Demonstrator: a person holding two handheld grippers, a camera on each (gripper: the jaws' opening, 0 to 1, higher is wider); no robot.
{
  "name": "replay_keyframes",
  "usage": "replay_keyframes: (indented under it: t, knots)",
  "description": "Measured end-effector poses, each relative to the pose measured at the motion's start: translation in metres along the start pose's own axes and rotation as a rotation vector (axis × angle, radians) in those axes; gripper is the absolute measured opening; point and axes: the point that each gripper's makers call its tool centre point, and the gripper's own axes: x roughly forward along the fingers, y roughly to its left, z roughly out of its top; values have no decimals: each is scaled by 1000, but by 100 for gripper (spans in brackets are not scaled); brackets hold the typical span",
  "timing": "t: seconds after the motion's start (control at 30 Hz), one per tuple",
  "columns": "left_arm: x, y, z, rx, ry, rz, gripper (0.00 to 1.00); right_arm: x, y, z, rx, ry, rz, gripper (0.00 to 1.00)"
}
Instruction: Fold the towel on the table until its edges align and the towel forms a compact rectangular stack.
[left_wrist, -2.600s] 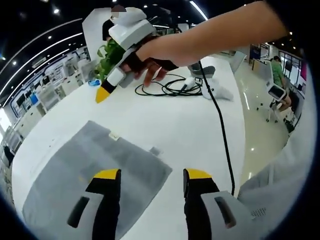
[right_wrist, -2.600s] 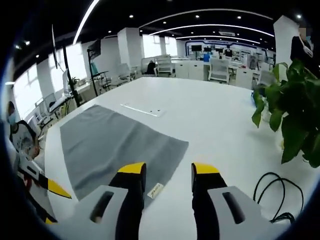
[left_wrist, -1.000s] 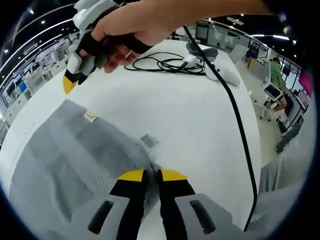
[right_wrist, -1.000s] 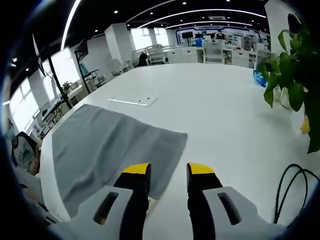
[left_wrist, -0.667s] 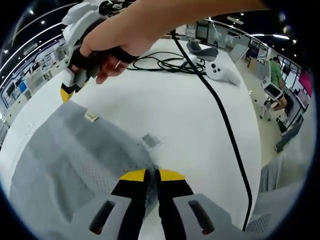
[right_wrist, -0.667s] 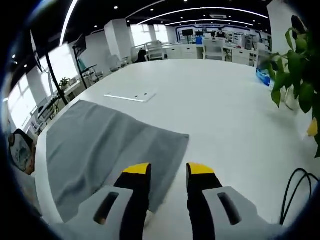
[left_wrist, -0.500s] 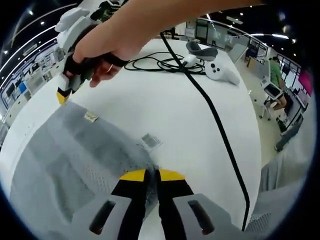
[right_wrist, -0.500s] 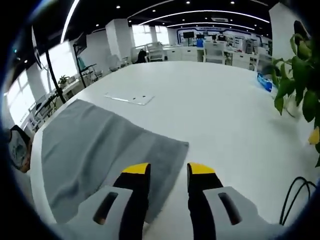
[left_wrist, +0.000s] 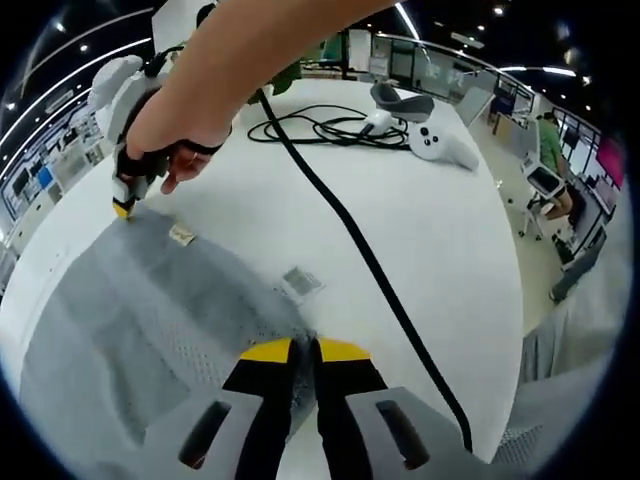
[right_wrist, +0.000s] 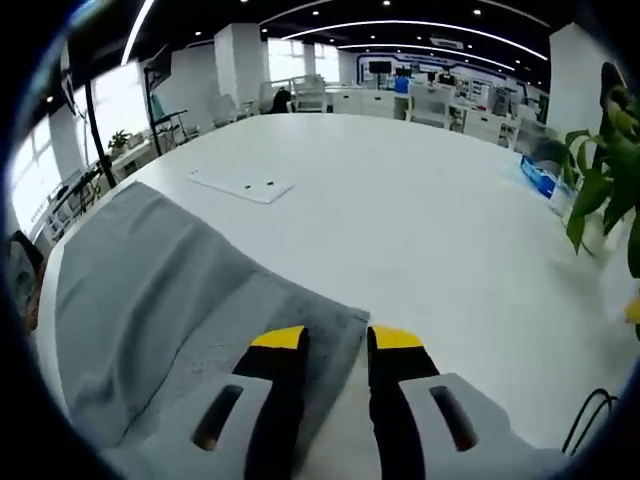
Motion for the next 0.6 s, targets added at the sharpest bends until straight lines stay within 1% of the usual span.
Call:
replay_keyframes:
  t: [0.07, 0.13, 0.2, 0.27, 0.33, 0.4, 0.47, 0.5, 0.53, 0.57, 0.6]
  knots:
    - [0, 0, 0, -5, -3, 2, 7, 2, 0, 2, -12, -13, -4, 22]
    - [0, 0, 0, -5, -4, 4, 7, 5, 2, 3, 9, -22, 15, 19]
    - [0, 0, 0, -4, -3, 5, 7, 5, 2, 3, -18, -20, 22, 16]
    - [0, -1, 1, -15, -4, 11, 7, 5, 5, 2, -20, -15, 41, 9]
    - [0, -1, 1, -21, -10, 19, 7, 5, 6, 0, -27, -11, 43, 6]
    - [0, -2, 1, -59, -13, 18, 7, 4, 5, -1, -41, -9, 46, 4]
    - [-2, -4, 1, -117, 8, 10, 6, 0, 4, -1, -35, -7, 50, 3]
    - [-5, -3, 14, -160, -63, 25, 6, -1, 5, -1, -23, -8, 65, 2]
    - [-9, -2, 24, -179, -118, 23, 6, -2, 3, -1, -23, -10, 65, 2]
    - [-14, -2, 27, -226, -120, 20, 6, -4, -1, 0, -20, -15, 59, 2]
    - [-15, -3, 29, -228, -120, 17, 6, -7, -3, 1, -20, -18, 58, 2]
